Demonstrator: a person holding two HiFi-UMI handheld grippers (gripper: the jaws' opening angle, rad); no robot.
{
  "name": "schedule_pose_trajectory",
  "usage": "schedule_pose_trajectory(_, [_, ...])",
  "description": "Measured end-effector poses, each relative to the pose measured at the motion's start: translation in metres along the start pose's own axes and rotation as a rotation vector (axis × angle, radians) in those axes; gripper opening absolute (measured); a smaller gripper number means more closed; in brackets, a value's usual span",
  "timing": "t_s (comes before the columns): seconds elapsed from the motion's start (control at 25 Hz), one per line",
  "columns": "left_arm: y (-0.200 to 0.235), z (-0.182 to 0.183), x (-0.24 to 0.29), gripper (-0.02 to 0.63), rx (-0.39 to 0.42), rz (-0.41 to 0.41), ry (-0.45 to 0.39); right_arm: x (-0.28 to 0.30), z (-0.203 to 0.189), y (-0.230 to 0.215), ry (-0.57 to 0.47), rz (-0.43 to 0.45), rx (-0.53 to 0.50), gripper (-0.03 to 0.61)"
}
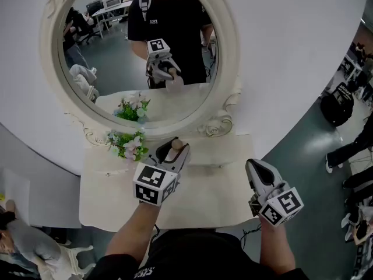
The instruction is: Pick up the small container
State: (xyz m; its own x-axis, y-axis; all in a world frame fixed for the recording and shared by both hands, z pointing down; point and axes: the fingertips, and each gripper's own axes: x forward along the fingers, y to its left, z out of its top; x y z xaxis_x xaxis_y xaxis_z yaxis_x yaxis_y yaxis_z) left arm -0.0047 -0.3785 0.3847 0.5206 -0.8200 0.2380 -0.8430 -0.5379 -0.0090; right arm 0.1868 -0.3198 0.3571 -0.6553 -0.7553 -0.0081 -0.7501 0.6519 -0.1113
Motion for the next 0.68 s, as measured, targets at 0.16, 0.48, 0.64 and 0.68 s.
schedule_pose_trajectory(0.16, [-0.0043, 0.0034, 0.0020, 0.144, 0.003, -0.009, -0.003, -0.0005, -0.0011, -0.0016, 0.001, 0.001, 0.004, 0.008])
schedule_pose_trajectory(0.48, [-0.0073, 0.0051, 0.0033, 0.144, 0.005, -0.015, -0.006, -0.0003, -0.0011, -0.0033, -0.006, 0.006, 0.012, 0.008])
schedule_pose_trajectory(0.64, [-0.0078, 0.0046, 0.0037, 0.144, 0.004, -0.015, -0.005, 0.0003, -0.0015, -0.0031, -0.004, 0.011, 0.011, 0.008])
schedule_pose_trajectory(0.68, [-0.0079, 0.0046, 0.0038, 0.144, 0.004, -0.014, -0.005, 0.0004, -0.0015, -0.0029, -0.003, 0.013, 0.010, 0.008])
